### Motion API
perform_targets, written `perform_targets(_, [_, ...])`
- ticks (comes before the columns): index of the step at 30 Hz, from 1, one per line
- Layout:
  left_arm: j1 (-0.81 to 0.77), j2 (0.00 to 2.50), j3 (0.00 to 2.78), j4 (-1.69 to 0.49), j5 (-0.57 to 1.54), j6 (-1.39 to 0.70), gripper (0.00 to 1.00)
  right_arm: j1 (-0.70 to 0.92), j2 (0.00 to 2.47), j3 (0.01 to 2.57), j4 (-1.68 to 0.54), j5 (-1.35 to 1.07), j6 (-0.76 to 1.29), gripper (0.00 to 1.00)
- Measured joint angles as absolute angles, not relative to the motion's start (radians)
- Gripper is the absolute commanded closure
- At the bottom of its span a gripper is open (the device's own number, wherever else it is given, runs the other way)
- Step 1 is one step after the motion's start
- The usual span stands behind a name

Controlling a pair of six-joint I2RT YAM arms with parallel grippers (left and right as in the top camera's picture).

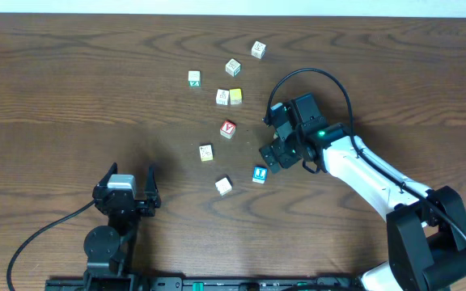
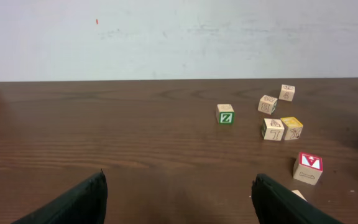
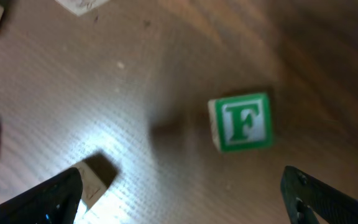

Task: Lift 3 blocks
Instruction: 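Move the right gripper left over the green F block, then close the right gripper on the green F block and lift it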

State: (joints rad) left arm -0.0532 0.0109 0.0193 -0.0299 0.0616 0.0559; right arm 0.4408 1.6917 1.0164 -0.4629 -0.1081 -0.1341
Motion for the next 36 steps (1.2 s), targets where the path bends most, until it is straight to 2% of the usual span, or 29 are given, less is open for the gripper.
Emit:
perform_targets(12, [-0.053,0.011,0.019,-0.03,0.061,0.056,0.25,0.435,1.707,1.016,-0.366,-0.07,-0.17,0.01])
perform_targets(23, [-0.053,0.011,0.019,-0.03,0.061,0.056,0.25,0.397,1.851,1.016,-0.295,-0.056,-0.175,0.02])
perform_targets(26, [-0.053,0.011,0.019,-0.03,0.061,0.056,0.25,0.397,1.863,1.016,-0.284,-0.057,-0.176,0.05])
perform_targets(32, [-0.053,0.011,0.019,-0.03,0.061,0.056,0.25,0.397,1.863,1.016,-0.271,-0.054,-0.184,0.2])
perform_targets(36, [-0.053,0.011,0.019,-0.03,0.062,0.056,0.25,0.397,1.863,1.016,-0.271,-0.052,-0.187,0.22])
